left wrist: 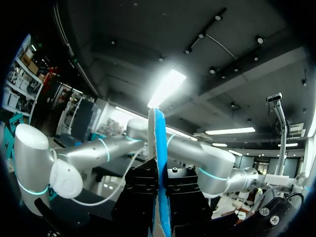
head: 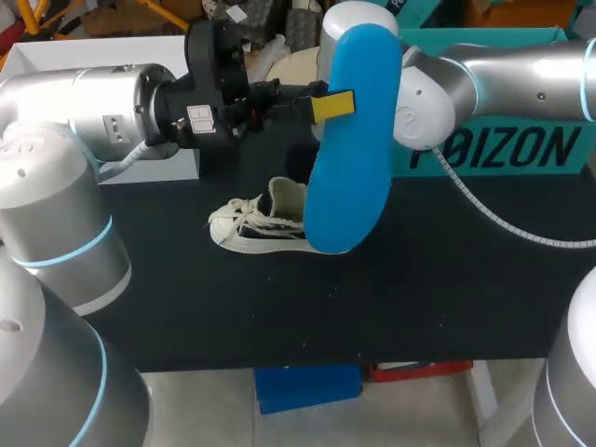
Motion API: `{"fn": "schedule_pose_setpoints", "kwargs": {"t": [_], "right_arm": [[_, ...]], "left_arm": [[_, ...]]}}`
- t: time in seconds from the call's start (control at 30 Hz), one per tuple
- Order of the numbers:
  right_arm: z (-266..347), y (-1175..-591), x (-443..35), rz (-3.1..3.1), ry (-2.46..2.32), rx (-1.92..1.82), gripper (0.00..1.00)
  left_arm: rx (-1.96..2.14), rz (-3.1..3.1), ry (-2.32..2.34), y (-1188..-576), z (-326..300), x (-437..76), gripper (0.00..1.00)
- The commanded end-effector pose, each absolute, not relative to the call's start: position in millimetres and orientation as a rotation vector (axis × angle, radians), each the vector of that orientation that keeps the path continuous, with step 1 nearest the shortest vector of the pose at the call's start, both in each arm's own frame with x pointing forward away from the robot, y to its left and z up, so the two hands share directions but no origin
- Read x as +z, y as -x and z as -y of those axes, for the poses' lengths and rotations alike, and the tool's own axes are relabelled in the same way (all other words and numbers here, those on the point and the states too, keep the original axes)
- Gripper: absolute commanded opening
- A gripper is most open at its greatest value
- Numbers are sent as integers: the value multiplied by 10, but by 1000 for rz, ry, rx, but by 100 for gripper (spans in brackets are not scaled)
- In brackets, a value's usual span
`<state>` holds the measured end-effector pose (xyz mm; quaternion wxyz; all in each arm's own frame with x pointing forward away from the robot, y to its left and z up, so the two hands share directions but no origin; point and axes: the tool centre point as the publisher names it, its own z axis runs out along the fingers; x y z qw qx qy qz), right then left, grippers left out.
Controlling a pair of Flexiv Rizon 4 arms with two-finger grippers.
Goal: Take the shoe out of the shoebox, open the shoe tongue, remove and reinsert the insole, then place the shoe into the shoebox
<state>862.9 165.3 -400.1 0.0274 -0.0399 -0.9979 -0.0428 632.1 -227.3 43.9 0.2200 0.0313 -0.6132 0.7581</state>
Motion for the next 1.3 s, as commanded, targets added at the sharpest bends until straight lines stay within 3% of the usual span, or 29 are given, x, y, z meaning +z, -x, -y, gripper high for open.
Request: {"fn": "schedule_pose_setpoints", "kwargs": {"t": [0.03, 0.57, 1.3], "right_arm": [[-1589, -8552, -3967, 3119, 132, -258, 100], [-1477, -8618, -3957, 3173, 150, -871, 100], [-1583, -8690, -4211, 2941, -39, -1430, 100]], "left_arm": [[2100, 1696, -90, -6310, 2287, 431, 0], [2100, 1696, -90, -6310, 2287, 431, 0], [2100, 1696, -90, -6310, 2287, 431, 0]]}}
